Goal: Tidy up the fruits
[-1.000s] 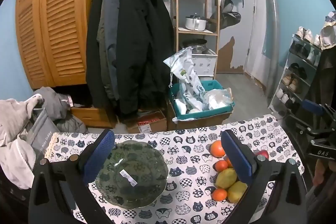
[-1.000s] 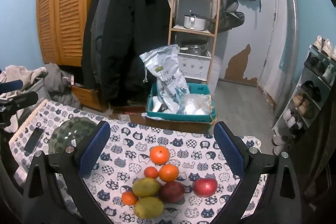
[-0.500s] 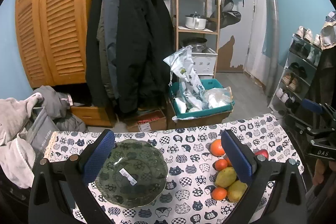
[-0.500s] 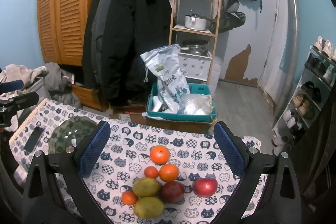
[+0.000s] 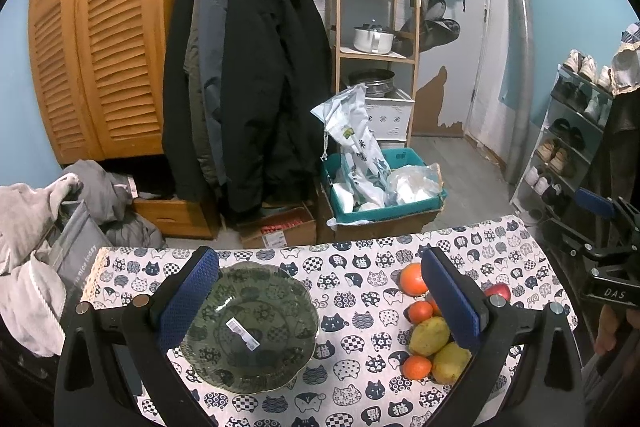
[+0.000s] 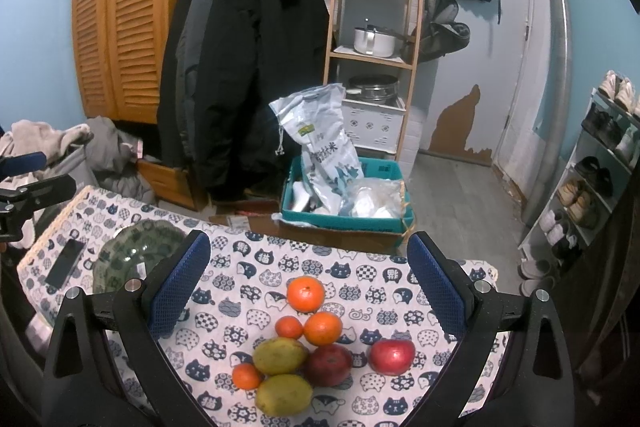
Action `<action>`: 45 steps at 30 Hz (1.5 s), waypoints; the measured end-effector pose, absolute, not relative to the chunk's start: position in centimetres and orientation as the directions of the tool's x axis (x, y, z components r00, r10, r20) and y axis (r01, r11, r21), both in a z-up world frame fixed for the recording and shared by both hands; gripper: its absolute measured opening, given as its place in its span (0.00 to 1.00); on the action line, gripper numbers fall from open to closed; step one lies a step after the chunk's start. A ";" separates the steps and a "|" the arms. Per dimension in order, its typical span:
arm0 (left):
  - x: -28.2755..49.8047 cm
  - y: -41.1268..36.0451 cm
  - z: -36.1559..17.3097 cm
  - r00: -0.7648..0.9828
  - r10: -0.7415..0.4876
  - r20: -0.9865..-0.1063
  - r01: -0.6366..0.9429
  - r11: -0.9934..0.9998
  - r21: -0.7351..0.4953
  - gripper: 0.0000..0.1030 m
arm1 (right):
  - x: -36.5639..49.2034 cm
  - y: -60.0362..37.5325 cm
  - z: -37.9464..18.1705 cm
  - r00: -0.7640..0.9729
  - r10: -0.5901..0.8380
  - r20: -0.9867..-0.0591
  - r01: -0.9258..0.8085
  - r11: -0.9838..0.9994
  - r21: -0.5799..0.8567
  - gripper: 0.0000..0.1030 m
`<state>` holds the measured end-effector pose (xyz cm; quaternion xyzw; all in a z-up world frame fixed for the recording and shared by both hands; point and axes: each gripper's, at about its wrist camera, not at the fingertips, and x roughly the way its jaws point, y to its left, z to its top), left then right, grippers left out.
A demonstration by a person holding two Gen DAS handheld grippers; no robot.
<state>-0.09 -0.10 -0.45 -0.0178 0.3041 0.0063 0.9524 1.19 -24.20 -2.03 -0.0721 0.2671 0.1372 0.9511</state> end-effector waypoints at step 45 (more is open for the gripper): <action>-0.2 -0.2 -0.7 0.812 0.007 -0.584 -0.028 0.999 -0.026 0.99 | 1.1 -23.8 -2.0 0.817 0.223 -0.532 -0.301 0.951 -0.064 0.94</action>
